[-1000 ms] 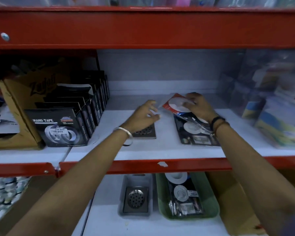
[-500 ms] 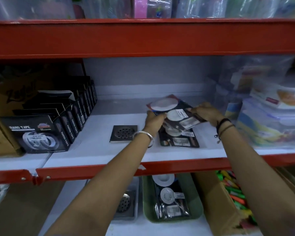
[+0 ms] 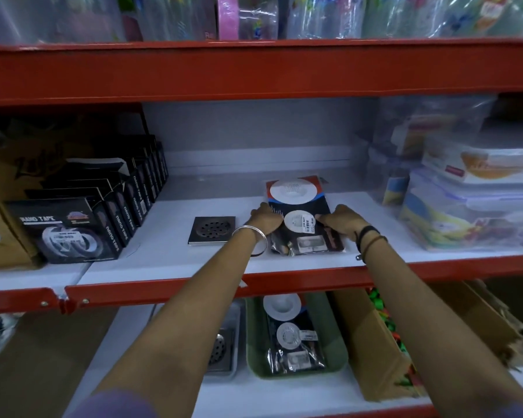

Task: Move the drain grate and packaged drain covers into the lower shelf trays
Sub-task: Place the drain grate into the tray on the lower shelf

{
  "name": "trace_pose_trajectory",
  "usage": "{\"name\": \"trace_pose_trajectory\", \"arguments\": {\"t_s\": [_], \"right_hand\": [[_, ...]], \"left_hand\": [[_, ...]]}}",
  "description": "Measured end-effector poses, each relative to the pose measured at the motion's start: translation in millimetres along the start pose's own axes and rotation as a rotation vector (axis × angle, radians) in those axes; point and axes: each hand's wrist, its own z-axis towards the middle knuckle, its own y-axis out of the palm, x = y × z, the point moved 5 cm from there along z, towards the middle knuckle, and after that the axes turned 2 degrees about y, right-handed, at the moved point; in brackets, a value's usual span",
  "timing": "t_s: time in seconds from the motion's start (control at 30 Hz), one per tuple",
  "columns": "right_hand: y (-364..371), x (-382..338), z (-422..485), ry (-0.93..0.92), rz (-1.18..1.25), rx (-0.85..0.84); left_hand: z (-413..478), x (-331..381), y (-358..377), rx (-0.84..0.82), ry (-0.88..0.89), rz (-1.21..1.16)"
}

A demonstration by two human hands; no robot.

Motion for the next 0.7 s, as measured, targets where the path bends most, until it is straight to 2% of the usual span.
{"name": "trace_pose_trajectory", "arguments": {"t_s": [0.1,0.2,0.37,0.47,0.53,0.6,0.7], "right_hand": [[-3.3,-3.9,-17.2,-0.031,-0.056,-0.006],[-1.5,6.6,-40.7,-0.026,-0.229,0.026],[5.6,22.9,-59.5,0.027,-0.439,0.177],[0.4,22.1,-69.7,0.044,-0.474,0.296],[-5.9,11.7,-81.0,-0.053,-0.460,0.430],[-3.2,-9.1,-98.2,-0.287,-0.414,0.507],[20.3,-45.9,-127.9,-0.641,-0.329,0.397]], "left_hand": [[-11.8,0.0,1.2,0.003,-0.005,-0.037],[-45.2,0.6,6.3,0.017,-0.003,-0.036],[-77.7,-1.4,11.5,0.045,0.022,0.030],[-95.8,-2.8,-0.2,0.130,0.074,0.123],[-112.7,-6.0,-19.8,0.289,0.200,0.238],[-136.3,-17.5,-45.9,0.498,0.348,0.363],[-162.9,-52.6,-80.6,0.623,0.445,0.525]]}}
